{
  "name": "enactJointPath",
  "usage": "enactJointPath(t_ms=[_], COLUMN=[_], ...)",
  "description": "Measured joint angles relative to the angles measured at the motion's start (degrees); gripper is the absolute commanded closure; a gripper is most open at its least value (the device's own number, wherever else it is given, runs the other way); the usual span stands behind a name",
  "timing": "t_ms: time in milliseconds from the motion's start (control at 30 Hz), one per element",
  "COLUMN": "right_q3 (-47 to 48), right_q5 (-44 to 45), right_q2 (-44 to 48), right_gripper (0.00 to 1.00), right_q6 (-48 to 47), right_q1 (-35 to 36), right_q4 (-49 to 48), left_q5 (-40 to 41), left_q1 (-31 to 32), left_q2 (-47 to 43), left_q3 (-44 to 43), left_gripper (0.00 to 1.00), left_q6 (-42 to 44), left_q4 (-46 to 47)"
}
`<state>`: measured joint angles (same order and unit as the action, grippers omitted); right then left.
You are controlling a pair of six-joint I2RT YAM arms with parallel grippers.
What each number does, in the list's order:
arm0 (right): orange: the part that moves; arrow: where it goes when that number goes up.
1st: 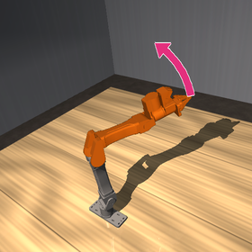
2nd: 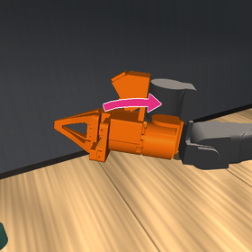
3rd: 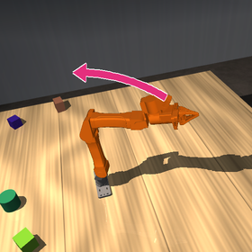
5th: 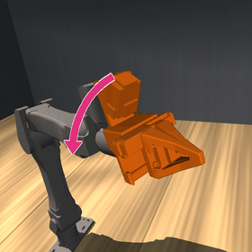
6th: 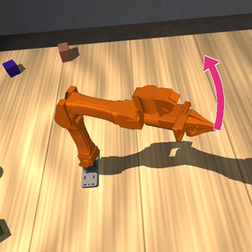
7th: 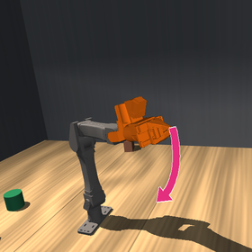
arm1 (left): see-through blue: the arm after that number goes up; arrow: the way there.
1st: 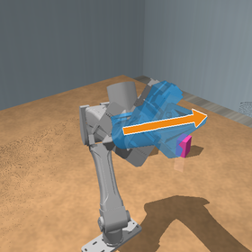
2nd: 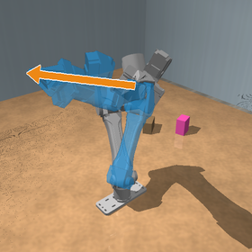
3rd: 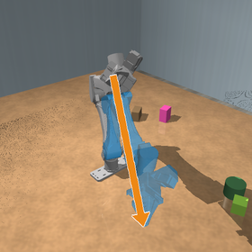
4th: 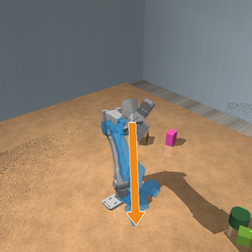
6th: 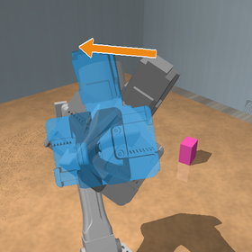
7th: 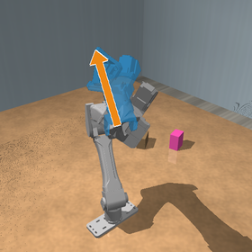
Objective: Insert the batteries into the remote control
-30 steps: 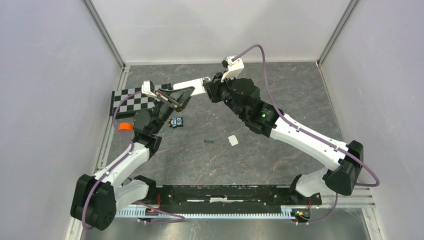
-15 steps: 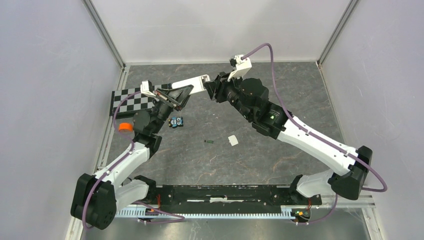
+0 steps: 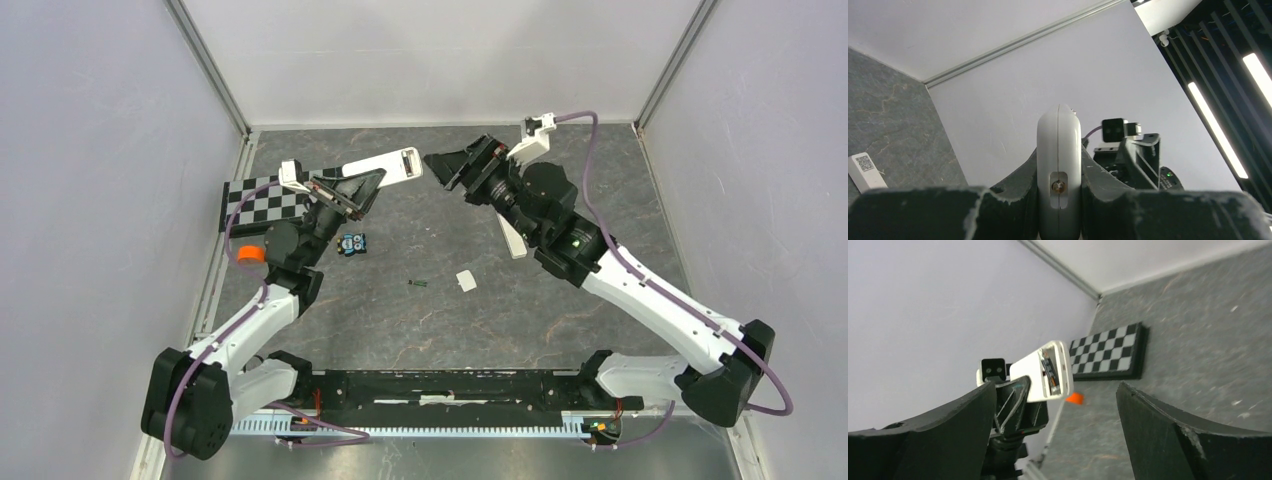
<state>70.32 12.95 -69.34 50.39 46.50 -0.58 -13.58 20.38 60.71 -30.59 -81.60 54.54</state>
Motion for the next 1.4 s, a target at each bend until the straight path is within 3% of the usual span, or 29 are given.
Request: enactJointPath(t_ms=[200,467,1033,1400], right_q3=[-6.99,-7.3,-4.15,-3.15], right_q5=[-3.13,-5.25,-6.99,-9.03], right_q2=[-0.13,-3.89,-8.66,-10.34], right_gripper=[0.08,0.12,0.22,0.49], right_q6=[14.56,24.7,30.86,31.76], right_q1=[-0.04,-0.04,-0.76,-0.87], right_q4=[-5.11,-11.98,-16.55,-17.9], left_q5=[-0.09,-0.48,-4.35,-6.47], left_q1=[0.0,0.0,0.0,0.0], left_q2=[0.02,0.02,0.42,0.46], left_q3=[-0.79,-0.81,-0.85,-0.85], left_gripper=[0.98,0.98,0.98,0.98], left_q6=[1.2,1.57,2.69,4.83], left_q4=[1.05,2.36,4.74,5.64])
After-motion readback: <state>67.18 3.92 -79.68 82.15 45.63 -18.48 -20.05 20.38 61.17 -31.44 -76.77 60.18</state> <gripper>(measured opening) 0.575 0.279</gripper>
